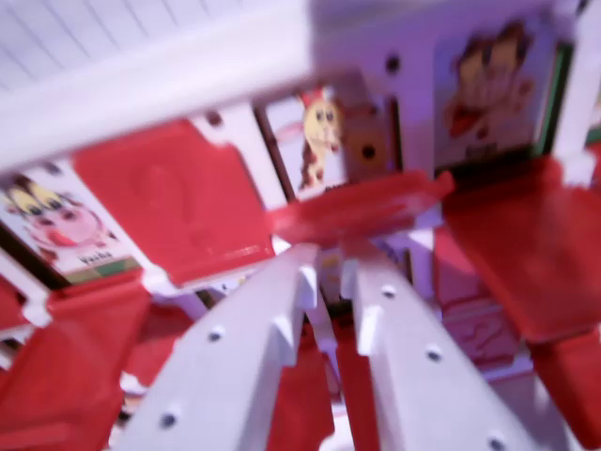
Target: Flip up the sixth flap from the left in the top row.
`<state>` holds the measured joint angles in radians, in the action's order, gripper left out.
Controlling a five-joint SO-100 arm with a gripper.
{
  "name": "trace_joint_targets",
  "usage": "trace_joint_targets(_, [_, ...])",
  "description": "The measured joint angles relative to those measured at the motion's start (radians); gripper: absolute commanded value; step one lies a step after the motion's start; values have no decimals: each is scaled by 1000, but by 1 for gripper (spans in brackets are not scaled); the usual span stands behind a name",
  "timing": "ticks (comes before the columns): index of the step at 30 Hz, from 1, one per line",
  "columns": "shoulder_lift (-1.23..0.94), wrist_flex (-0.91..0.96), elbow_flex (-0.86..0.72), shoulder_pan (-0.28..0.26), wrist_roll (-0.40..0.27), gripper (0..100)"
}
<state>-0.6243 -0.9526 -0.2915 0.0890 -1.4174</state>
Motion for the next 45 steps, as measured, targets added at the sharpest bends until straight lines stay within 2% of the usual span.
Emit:
trace_joint_targets(8, [0, 80, 0, 2, -31, 2])
trace_joint_targets(19, [2, 106, 0, 2, -37, 2])
trace_joint_targets(28, [-9, -2, 0, -14, -26, 2])
trace_joint_targets(37, [-242, -55, -143, -34, -26, 2])
trace_joint_targets(45, [-500, -98, -337, -57, -44, 2])
